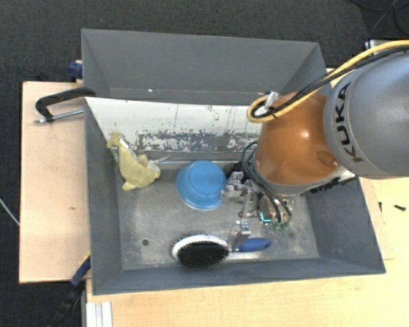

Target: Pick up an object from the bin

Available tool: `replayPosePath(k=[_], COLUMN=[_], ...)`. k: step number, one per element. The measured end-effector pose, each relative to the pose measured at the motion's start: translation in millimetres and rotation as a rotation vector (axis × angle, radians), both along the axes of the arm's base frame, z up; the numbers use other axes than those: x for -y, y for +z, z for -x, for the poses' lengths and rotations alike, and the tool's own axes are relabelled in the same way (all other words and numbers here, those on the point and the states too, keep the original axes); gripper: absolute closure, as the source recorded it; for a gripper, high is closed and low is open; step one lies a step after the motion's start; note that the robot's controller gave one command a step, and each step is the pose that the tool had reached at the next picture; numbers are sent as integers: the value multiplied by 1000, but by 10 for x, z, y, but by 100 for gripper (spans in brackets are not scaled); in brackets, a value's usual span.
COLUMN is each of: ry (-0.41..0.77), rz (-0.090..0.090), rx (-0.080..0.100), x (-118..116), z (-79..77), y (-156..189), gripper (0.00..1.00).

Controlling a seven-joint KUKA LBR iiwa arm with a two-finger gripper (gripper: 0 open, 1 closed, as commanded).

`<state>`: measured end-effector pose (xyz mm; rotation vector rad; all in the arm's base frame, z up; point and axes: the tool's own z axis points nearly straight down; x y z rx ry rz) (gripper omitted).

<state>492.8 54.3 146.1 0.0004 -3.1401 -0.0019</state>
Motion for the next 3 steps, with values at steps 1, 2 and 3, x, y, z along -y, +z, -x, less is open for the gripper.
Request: replayPosePath(k=[1,2,3], ry=[410,406,461], rz=[0,1,1], rx=[-8,-3,14], x=[-514,-502,-368], z=[-39,-54,0], y=[-658,-644,634], gripper=[0,100,100])
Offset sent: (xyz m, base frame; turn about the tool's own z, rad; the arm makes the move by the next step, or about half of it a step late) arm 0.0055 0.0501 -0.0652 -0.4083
